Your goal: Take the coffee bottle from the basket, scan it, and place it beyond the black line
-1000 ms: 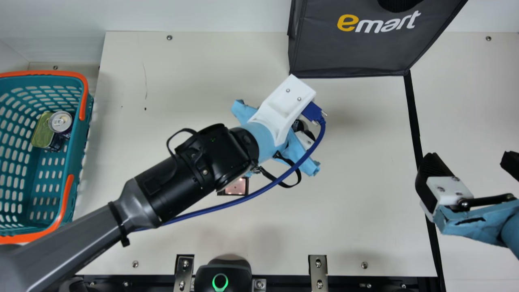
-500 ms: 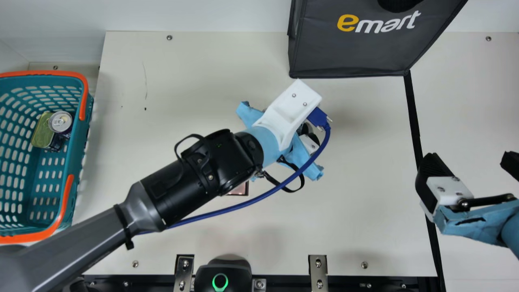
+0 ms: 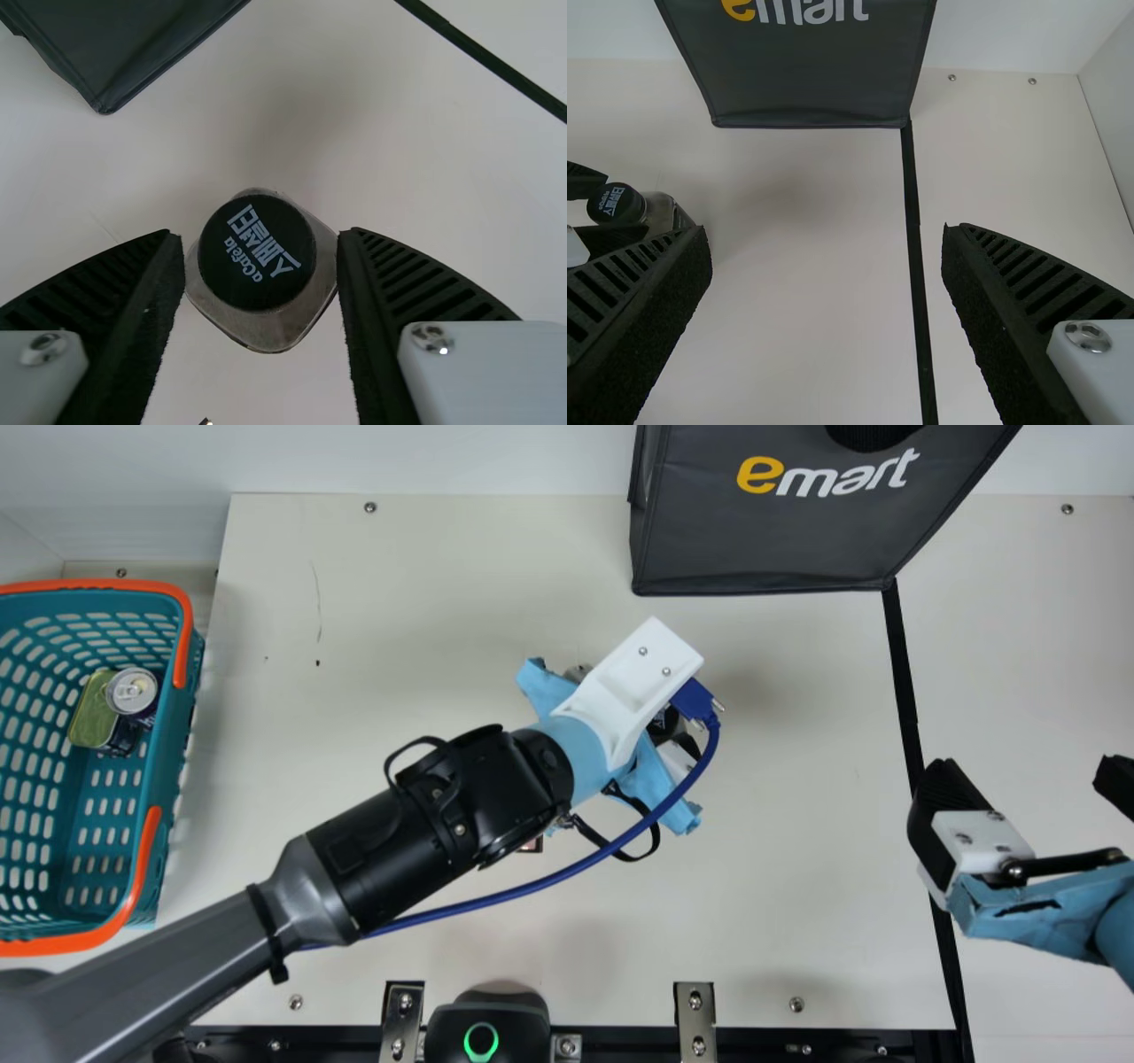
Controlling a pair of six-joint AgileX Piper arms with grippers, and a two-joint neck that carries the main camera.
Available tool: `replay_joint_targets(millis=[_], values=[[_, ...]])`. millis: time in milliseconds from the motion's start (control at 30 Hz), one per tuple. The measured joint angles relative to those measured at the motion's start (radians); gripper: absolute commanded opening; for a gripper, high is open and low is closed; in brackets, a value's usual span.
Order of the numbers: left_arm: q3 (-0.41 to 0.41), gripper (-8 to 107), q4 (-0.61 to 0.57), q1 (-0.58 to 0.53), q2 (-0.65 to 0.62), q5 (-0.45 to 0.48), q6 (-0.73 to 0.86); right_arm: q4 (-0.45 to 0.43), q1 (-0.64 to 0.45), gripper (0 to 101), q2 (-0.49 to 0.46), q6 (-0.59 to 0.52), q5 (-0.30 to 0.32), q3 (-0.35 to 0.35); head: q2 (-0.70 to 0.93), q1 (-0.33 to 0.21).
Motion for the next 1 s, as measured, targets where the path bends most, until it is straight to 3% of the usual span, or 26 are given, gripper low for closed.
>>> replay_joint_targets(millis=[67,1000], values=[[0.002,90,0.002,0.000,-0.002,-0.002,0.000,0.000,0.000,91,0.000,0.000,0.000,0.000,0.002,0.000],[-0.014,90,0.040,0.053,-0.072,0.047,-0.034,0.000,0.000,91,0.000,0.000,0.000,0.000,0.002,-0.002]])
